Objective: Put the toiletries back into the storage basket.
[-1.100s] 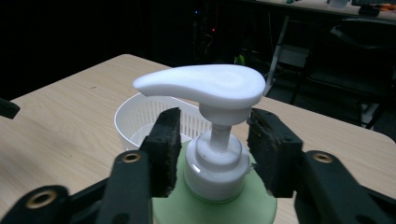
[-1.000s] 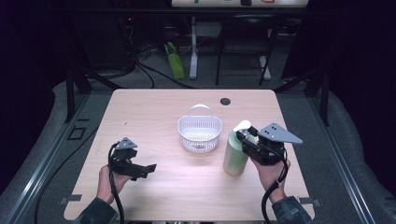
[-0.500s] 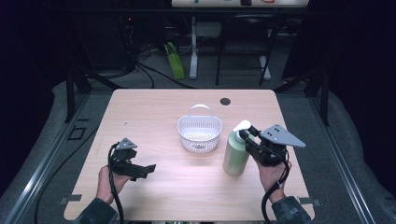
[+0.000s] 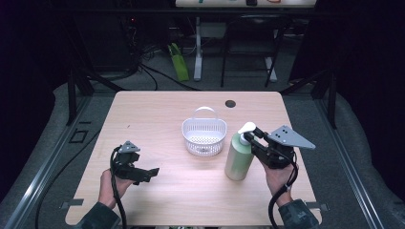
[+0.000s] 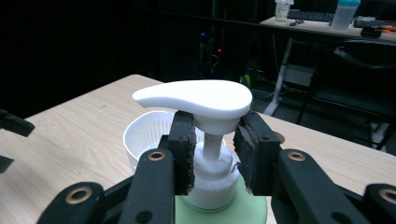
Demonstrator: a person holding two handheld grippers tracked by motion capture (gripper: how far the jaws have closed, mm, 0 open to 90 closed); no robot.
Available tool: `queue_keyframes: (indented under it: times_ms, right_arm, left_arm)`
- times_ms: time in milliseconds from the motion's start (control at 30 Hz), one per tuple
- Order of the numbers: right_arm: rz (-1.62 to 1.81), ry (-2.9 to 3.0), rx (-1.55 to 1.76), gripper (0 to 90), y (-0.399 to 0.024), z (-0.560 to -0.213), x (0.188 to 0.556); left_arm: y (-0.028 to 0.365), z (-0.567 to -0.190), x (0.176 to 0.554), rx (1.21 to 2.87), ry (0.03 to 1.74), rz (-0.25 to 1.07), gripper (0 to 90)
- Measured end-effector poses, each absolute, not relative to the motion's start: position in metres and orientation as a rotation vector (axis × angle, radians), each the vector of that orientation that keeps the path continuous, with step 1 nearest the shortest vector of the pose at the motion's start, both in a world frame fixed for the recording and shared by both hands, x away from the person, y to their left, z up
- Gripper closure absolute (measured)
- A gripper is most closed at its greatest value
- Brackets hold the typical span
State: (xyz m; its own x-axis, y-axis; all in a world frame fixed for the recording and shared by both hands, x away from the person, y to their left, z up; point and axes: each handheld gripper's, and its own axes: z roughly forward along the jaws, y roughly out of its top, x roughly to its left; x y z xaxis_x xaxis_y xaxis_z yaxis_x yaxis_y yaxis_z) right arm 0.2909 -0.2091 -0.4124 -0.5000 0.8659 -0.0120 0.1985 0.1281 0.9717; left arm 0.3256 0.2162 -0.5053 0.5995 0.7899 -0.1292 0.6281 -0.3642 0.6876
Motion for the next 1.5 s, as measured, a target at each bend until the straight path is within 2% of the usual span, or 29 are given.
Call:
queue_keyframes:
  times_ms: [833, 1500]
  right_arm:
    - [1.511, 1.752, 1.055, 68.2, -0.215, -0.405, 0.295]
    - [1.515, 1.744, 1.027, 68.1, -0.216, -0.383, 0.302]
  left_arm:
    - [0.216, -0.507, 0.326, 2.131, 1.121, 0.293, 1.7]
    - [0.217, -0.507, 0.326, 2.118, 1.138, 0.299, 0.1]
